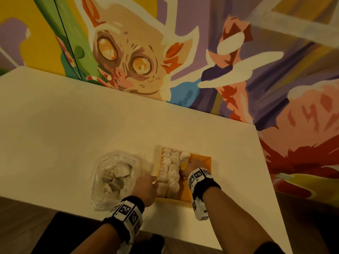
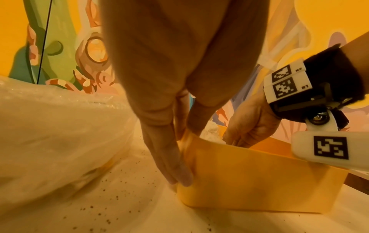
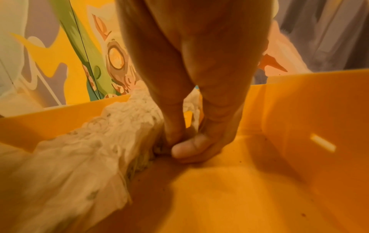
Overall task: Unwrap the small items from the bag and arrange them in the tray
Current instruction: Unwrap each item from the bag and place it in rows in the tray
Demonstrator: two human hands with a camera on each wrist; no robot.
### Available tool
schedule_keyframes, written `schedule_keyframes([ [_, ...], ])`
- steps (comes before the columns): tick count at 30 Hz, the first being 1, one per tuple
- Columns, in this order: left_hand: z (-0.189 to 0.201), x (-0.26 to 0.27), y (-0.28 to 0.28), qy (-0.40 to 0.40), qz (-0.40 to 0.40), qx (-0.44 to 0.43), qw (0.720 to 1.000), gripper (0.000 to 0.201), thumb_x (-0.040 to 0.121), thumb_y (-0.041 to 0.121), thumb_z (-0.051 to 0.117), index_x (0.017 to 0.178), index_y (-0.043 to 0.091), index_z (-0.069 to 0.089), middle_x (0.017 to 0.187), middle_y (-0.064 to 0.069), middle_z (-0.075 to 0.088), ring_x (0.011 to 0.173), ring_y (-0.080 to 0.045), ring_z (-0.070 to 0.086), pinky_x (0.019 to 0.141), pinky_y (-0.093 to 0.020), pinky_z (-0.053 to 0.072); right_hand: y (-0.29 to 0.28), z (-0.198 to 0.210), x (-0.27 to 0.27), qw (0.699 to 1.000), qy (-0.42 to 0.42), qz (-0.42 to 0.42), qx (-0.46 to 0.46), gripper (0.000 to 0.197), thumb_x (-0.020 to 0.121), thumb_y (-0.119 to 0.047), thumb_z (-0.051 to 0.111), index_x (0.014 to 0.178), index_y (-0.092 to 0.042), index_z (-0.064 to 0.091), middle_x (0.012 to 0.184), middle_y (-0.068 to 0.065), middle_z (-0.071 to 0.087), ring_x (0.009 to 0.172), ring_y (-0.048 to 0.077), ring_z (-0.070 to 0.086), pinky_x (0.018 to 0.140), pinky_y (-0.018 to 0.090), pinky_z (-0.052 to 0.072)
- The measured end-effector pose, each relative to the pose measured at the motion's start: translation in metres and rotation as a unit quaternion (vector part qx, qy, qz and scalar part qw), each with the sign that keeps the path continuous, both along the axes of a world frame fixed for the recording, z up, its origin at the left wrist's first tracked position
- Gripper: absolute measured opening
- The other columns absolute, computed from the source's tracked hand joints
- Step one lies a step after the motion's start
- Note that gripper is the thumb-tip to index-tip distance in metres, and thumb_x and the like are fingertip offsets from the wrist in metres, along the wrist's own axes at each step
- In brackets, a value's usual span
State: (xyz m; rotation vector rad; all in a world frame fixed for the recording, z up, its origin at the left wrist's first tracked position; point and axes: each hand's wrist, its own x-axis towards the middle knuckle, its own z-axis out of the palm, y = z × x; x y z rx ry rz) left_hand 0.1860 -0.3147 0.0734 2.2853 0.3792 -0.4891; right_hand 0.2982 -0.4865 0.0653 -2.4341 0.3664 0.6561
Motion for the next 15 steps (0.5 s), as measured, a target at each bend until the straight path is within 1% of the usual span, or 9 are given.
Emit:
schedule_keyframes([
  [1,0.0,0.0,0.0,-0.001,-0.002,0.004,1.0,0.039,0.1,0.023,0.048,0.138,0.013,0.051,0.135,-0.01,0.054,0.12,-0.024,0.054,0.095,-0.027,0.046,0.0,0.002,0.0,1.0,0.0,-0.002,0.01,0.056,0.078,-0.014,0.076,0.129,-0.01,0.054,0.126,0.01,0.059,0.112,0.029,0.06,0.085,0.03,0.053],
  [2,0.001,0.001,0.0,-0.003,-0.005,0.007,1.0,0.039,0.1,0.022,0.047,0.138,0.013,0.051,0.135,-0.01,0.054,0.12,-0.024,0.053,0.095,-0.026,0.045,0.0,0.004,0.002,1.0,0.005,0.0,-0.001,0.052,0.079,-0.013,0.075,0.127,-0.009,0.055,0.125,0.011,0.059,0.111,0.029,0.06,0.079,0.028,0.053],
  [4,0.001,0.003,0.0,-0.001,-0.006,0.006,1.0,0.039,0.1,0.022,0.048,0.137,0.013,0.052,0.134,-0.01,0.054,0.118,-0.023,0.054,0.091,-0.023,0.044,0.002,0.009,0.006,0.998,0.024,0.019,-0.063,0.026,0.085,-0.016,0.07,0.108,-0.006,0.063,0.116,0.012,0.065,0.098,0.026,0.064,0.058,0.024,0.047],
  [5,0.002,0.004,0.0,0.002,-0.003,0.004,1.0,0.038,0.1,0.021,0.049,0.137,0.013,0.052,0.134,-0.01,0.054,0.117,-0.023,0.056,0.088,-0.022,0.044,0.003,0.013,0.005,0.994,0.032,0.03,-0.095,0.016,0.088,-0.019,0.067,0.096,-0.005,0.063,0.11,0.011,0.068,0.091,0.024,0.064,0.054,0.022,0.043],
  [7,0.002,0.005,0.0,0.005,0.001,0.006,1.0,0.038,0.099,0.021,0.05,0.136,0.011,0.052,0.134,-0.011,0.053,0.116,-0.023,0.056,0.084,-0.02,0.043,0.004,0.014,0.006,0.99,0.036,0.055,-0.127,0.017,0.089,-0.022,0.066,0.085,-0.008,0.059,0.1,0.01,0.067,0.082,0.023,0.06,0.052,0.023,0.04],
  [9,0.003,0.006,0.0,0.007,0.002,0.01,1.0,0.039,0.099,0.02,0.05,0.136,0.01,0.051,0.134,-0.011,0.053,0.118,-0.023,0.055,0.085,-0.018,0.042,0.003,0.011,0.008,0.989,0.042,0.055,-0.129,0.018,0.086,-0.023,0.069,0.085,-0.007,0.061,0.092,0.009,0.064,0.078,0.023,0.057,0.045,0.022,0.037],
  [11,0.005,0.006,0.0,0.003,-0.002,0.021,1.0,0.039,0.1,0.02,0.049,0.138,0.01,0.049,0.134,-0.011,0.054,0.121,-0.023,0.053,0.092,-0.021,0.043,0.002,0.01,0.008,0.989,0.04,0.051,-0.132,0.017,0.086,-0.022,0.069,0.09,-0.006,0.065,0.094,0.009,0.066,0.078,0.022,0.06,0.044,0.021,0.038],
  [14,0.008,0.006,-0.001,0.0,-0.016,0.035,0.999,0.04,0.101,0.021,0.046,0.139,0.009,0.047,0.137,-0.011,0.052,0.127,-0.025,0.048,0.102,-0.029,0.042,-0.001,0.005,0.008,0.99,0.048,0.051,-0.122,0.025,0.085,-0.025,0.071,0.097,-0.004,0.07,0.097,0.008,0.071,0.087,0.022,0.069,0.058,0.024,0.053],
  [15,0.009,0.006,-0.001,0.0,-0.022,0.035,0.999,0.04,0.102,0.022,0.045,0.14,0.009,0.047,0.138,-0.011,0.051,0.127,-0.026,0.048,0.103,-0.03,0.041,-0.002,0.004,0.008,0.992,0.048,0.046,-0.11,0.027,0.082,-0.025,0.073,0.096,-0.003,0.071,0.094,0.009,0.072,0.086,0.023,0.07,0.056,0.024,0.054],
])
